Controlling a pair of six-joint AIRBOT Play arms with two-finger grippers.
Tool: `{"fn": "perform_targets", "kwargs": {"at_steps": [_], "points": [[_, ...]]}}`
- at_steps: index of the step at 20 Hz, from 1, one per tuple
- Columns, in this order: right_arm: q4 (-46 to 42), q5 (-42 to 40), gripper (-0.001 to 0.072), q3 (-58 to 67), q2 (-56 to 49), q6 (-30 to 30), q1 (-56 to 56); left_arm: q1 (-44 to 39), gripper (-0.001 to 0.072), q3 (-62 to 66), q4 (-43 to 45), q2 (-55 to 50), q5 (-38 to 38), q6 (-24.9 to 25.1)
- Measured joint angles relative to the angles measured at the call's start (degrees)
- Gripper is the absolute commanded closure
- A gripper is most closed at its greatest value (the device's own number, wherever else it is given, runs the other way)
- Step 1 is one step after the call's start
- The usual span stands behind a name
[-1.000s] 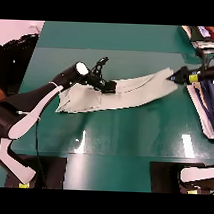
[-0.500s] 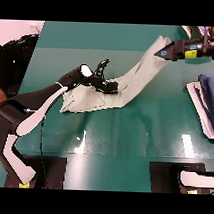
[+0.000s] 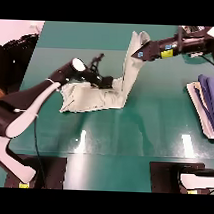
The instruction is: Fold the shirts.
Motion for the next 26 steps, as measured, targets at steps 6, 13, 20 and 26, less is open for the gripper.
{"fn": "perform_targets", "kwargs": {"at_steps": [6, 13, 20, 26], "points": [[0.6, -9.0, 0.0692, 1.8, -6.3, -3.3, 14.0, 16.3, 0.0684, 0.0, 12.0, 16.0, -5.0, -0.1], [0.8, -22.7, 0.0185, 16.4, -23.6, -6.7, 32.6, 30.6, 0.0684, 0.0, 16.5, 27.6, -9.8, 0.0], [-6.8, -18.0, 0.0259, 8.7, -19.0, -3.6, 27.2, 32.9, 0.0684, 0.0, 17.3, 29.2, -14.4, 0.1], [-17.4, -13.0, 0.0025, -6.8, -10.1, 4.8, 9.8, 33.0, 0.0683, -0.2, 17.3, 29.4, -16.2, 0.1]]}}
